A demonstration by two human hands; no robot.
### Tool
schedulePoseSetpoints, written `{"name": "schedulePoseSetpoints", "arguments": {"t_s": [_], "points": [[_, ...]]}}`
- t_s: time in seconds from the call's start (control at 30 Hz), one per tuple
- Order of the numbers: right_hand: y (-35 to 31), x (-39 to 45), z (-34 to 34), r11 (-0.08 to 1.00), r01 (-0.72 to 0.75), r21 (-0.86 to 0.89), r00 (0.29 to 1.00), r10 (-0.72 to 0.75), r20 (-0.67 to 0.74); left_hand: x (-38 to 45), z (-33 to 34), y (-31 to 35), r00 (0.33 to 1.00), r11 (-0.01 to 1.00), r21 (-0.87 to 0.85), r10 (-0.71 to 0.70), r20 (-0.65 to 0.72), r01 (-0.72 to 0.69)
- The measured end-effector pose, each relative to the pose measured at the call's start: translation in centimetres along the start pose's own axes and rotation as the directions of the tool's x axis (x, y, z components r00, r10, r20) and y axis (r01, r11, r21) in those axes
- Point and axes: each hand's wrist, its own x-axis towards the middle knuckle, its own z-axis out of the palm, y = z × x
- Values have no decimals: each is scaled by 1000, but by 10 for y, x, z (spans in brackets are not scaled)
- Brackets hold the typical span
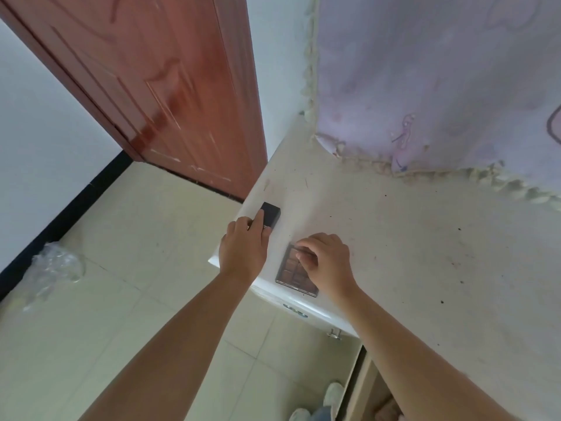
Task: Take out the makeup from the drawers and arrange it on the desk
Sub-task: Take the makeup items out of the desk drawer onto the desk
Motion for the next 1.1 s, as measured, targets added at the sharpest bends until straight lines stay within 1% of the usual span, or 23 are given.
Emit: {"name": "schedulePoseSetpoints", "arguments": {"t_s": [0.07, 0.13, 0.2, 0.23, 0.27, 0.3, 0.33, 0.37, 0.4, 0.43, 0.5, 0.53, 0.6, 0.63, 0.67, 0.7, 0.77, 0.83, 0.87, 0.9, 0.97, 1.03, 1.1], "points": [[-2, -3, 4, 1000, -16, -21, 999, 15, -46, -4, -2, 0, 1000, 1000, 9, -11, 26, 11], [-3, -3, 5, 997, -73, -41, 997, 73, 6, -13, -7, 1, 999, 1000, 26, -14, 29, 13], [1, -8, -1, 994, -109, -9, 993, 109, 52, -27, -14, 4, 999, 999, 24, 28, -30, -28], [4, -13, -9, 993, -120, 22, 992, 119, 48, -36, -16, 8, 990, 995, 6, 104, -98, -104], [7, -24, -21, 992, -116, 48, 993, 115, 23, -47, -16, 13, 958, 975, -12, 215, -192, -221], [12, -39, -34, 995, -86, 50, 995, 88, -36, -60, -12, 21, 898, 937, -19, 328, -293, -349], [19, -59, -47, 999, -46, 18, 991, 48, -122, -75, -6, 30, 830, 883, -32, 426, -361, -468], [29, -84, -59, 999, -20, -47, 977, 10, -214, -94, 1, 42, 771, 815, -65, 514, -376, -575], [41, -113, -69, 991, -29, -134, 959, -10, -282, -115, 11, 56, 715, 739, -95, 599, -361, -667], [53, -145, -79, 972, -70, -223, 949, -4, -315, -137, 23, 72, 662, 665, -116, 681, -312, -738], [80, -209, -93, 912, -169, -375, 953, 54, -300, -181, 49, 103, 573, 547, -186, 808, -136, -816], [96, -239, -97, 874, -219, -434, 960, 113, -257, -200, 61, 119, 543, 525, -230, 839, -20, -820], [127, -284, -102, 786, -331, -522, 943, 296, -153, -226, 81, 147, 544, 587, -213, 807, 228, -781], [143, -297, -102, 738, -402, -543, 901, 423, -92, -234, 92, 158, 551, 631, -195, 761, 342, -751], [157, -307, -102, 690, -456, -562, 842, 539, -22, -239, 105, 168, 558, 677, -180, 705, 438, -714], [169, -314, -101, 651, -501, -570, 784, 620, 19, -242, 115, 178, 563, 714, -161, 651, 509, -681], [190, -321, -103, 589, -611, -529, 704, 710, -22, -246, 133, 199, 574, 739, -90, 588, 569, -668], [210, -328, -109, 536, -710, -456, 639, 763, -98, -249, 153, 222, 580, 726, -61, 593, 558, -685], [220, -332, -114, 522, -731, -439, 620, 778, -108, -250, 164, 235, 579, 714, -52, 607, 544, -698], [231, -339, -119, 520, -729, -444, 613, 785, -86, -252, 174, 249, 579, 706, -47, 614, 536, -706], [251, -354, -128, 559, -678, -478, 635, 772, 2, -255, 193, 279, 581, 698, -42, 627, 518, -715], [266, -365, -134, 616, -611, -497, 688, 724, 51, -258, 211, 305, 618, 713, -2, 609, 497, -701], [275, -372, -134, 658, -578, -483, 738, 674, 36, -255, 224, 322, 665, 734, 62, 573, 480, -677]]}}
